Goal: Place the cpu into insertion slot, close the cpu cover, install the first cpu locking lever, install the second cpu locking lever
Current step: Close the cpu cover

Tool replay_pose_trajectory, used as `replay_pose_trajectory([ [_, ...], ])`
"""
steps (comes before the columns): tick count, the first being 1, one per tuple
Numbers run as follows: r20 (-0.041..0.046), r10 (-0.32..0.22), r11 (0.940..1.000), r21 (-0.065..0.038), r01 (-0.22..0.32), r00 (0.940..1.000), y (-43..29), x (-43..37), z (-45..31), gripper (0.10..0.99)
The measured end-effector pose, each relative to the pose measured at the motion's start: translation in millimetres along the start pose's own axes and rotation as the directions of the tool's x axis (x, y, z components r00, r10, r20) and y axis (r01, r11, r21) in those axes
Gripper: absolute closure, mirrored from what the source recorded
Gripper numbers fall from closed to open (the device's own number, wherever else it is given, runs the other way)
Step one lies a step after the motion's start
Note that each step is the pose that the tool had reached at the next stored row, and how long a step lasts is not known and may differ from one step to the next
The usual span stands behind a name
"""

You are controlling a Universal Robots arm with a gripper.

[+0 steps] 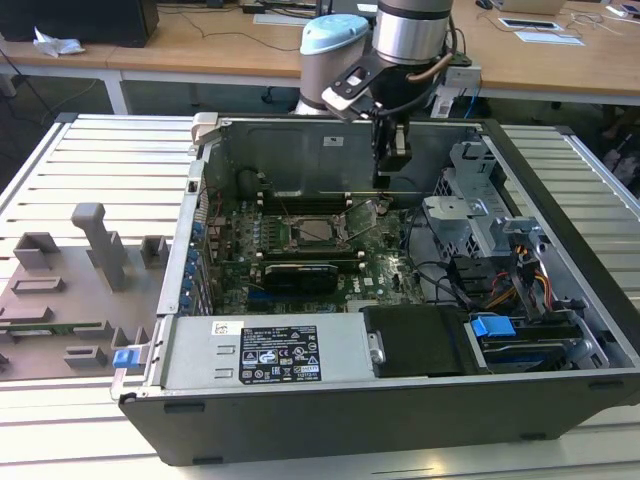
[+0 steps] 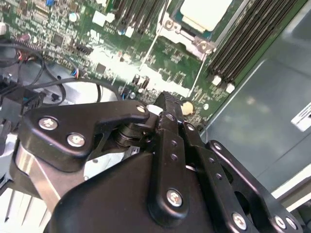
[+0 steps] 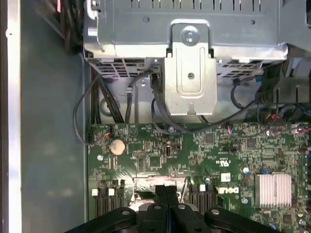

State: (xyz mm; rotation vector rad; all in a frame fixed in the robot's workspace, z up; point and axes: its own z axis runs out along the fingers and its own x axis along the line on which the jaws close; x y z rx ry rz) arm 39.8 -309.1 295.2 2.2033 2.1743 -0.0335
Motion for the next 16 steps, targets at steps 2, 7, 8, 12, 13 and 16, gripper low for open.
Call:
replay_pose_trajectory([
  [2, 0.0002, 0.000, 1.0000, 0.001, 0.000, 1.0000, 0.9, 0.1, 2.7, 0.980],
  [7, 0.0006, 0.000, 1.0000, 0.006, 0.000, 1.0000, 10.8, 1.4, 15.4, 0.980],
  [8, 0.0007, 0.000, 1.0000, 0.007, 0.000, 1.0000, 13.6, 1.7, 17.7, 0.980],
  [12, 0.0007, 0.000, 1.0000, 0.010, 0.000, 1.0000, 19.2, 2.3, 24.7, 0.980],
  [13, 0.0007, 0.000, 0.9999, 0.010, 0.000, 1.0000, 20.3, 2.4, 26.9, 0.980],
  [16, 0.0008, -0.001, 0.9999, 0.013, 0.001, 1.0000, 24.2, 2.9, 35.2, 0.980],
])
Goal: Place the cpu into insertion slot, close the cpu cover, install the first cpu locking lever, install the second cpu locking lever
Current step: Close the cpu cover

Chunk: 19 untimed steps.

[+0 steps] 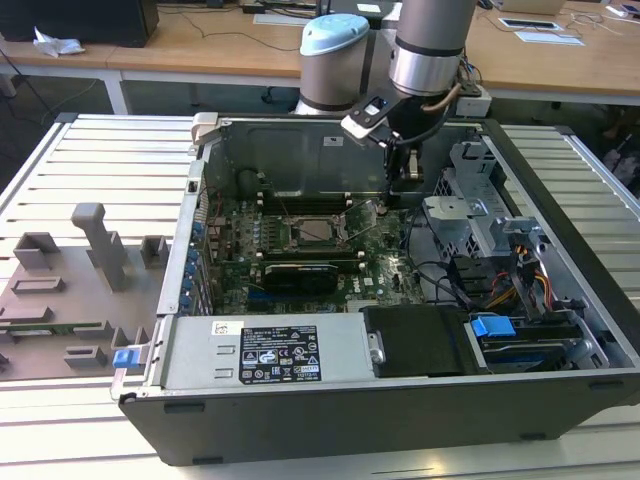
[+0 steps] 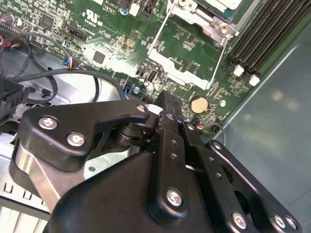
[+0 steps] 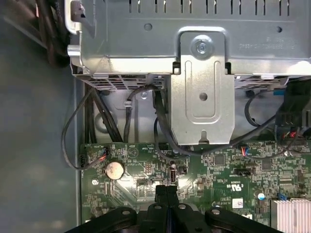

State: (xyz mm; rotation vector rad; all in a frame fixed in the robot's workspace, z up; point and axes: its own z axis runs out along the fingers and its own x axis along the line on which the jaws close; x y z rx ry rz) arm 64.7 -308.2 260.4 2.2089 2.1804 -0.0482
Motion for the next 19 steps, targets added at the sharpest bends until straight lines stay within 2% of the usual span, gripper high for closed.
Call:
replay_pose_trajectory([
  [5, -0.0001, 0.000, 1.0000, 0.002, 0.000, 1.0000, 0.4, 0.6, 12.5, 0.980],
  [13, 0.0001, 0.000, 1.0000, 0.002, 0.000, 1.0000, -7.6, 0.6, 15.1, 0.980],
  [17, -0.0001, 0.000, 1.0000, 0.002, 0.000, 1.0000, -18.8, 0.5, 15.1, 0.980],
  [19, -0.0001, 0.000, 1.0000, 0.002, 0.000, 1.0000, -21.9, 0.5, 15.1, 0.980],
])
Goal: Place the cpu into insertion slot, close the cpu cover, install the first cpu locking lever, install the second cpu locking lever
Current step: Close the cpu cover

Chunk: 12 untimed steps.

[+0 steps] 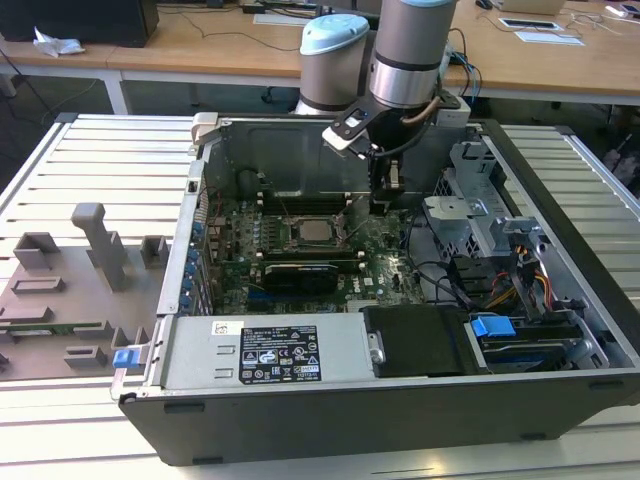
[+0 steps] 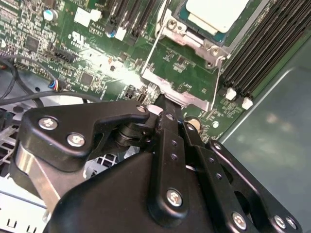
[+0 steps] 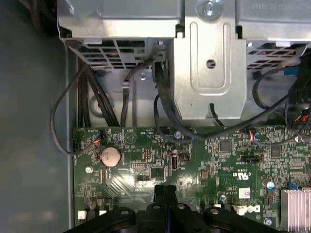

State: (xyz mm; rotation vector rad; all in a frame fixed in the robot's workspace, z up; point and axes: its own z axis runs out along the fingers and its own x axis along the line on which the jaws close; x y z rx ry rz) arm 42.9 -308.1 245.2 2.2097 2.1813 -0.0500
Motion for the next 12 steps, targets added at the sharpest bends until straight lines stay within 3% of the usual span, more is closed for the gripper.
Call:
replay_pose_trajectory([
  [12, 0.0000, 0.000, 1.0000, 0.000, 0.000, 1.0000, -12.4, -0.1, 0.6, 0.980],
])
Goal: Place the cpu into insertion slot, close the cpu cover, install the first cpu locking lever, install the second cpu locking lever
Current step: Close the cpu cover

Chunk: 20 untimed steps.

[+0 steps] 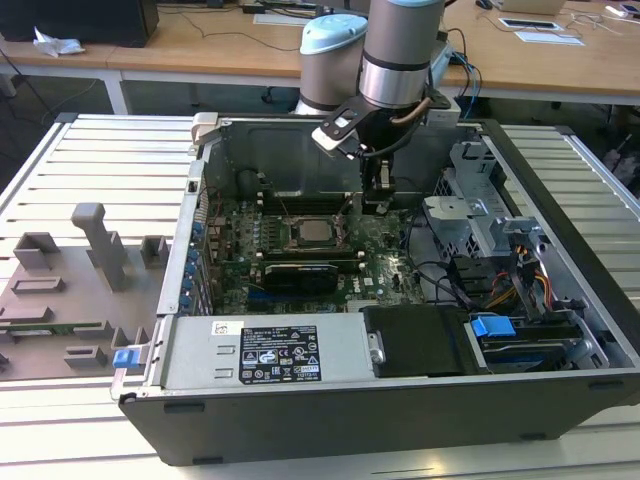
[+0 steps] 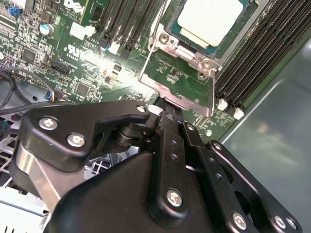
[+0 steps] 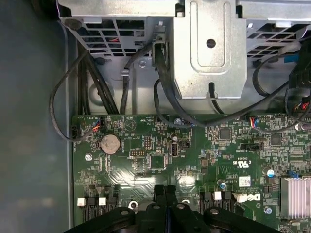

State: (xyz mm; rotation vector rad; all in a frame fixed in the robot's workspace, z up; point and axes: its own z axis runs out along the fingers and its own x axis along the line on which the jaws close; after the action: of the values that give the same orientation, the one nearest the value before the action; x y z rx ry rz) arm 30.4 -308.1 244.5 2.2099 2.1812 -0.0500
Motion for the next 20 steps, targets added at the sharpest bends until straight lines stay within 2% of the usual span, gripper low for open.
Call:
replay_pose_trajectory([
  [20, 0.0000, 0.000, 1.0000, 0.000, 0.000, 1.0000, -12.1, -0.1, 0.9, 0.980],
])
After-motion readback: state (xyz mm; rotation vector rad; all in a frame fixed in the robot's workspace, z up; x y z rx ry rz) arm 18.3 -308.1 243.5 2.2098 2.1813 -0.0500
